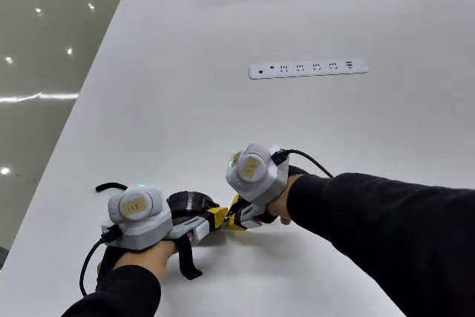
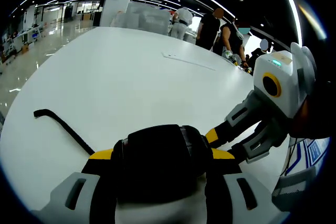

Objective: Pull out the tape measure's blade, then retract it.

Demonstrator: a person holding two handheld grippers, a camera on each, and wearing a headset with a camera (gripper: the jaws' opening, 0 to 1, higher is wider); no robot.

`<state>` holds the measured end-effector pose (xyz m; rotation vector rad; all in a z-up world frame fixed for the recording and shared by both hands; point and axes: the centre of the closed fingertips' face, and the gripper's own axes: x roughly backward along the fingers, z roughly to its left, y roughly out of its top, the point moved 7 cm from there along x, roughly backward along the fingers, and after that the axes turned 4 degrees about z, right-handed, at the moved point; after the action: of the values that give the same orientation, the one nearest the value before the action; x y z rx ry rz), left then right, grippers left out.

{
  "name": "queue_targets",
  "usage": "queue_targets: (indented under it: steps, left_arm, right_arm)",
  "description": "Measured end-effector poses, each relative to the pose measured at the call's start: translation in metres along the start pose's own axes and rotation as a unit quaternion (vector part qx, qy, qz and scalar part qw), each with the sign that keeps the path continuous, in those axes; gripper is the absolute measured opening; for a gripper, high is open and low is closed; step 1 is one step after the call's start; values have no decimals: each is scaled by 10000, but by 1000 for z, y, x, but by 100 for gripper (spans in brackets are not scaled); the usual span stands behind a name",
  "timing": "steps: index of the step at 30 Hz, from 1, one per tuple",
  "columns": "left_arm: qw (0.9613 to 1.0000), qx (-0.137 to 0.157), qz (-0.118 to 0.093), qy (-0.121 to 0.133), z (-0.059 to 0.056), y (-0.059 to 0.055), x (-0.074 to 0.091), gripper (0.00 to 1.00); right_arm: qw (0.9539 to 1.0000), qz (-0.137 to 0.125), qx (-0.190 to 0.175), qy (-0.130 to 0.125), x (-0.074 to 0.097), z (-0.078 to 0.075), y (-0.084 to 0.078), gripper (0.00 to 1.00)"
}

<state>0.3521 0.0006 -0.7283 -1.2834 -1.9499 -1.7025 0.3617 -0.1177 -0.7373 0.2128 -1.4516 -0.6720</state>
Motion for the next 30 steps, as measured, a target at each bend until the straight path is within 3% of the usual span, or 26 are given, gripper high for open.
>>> queue_targets:
  steps: [23,30]
  left_arm:
    - [10000,-58,-58,17,0,-1,0,64]
    - [9997,-161,-152,125,-3,-1,0,64]
  right_arm:
    - [9999,-107,-41,-82,-3,2,3,11]
    - [9998,-75,-7,-157,-2,5,4,12]
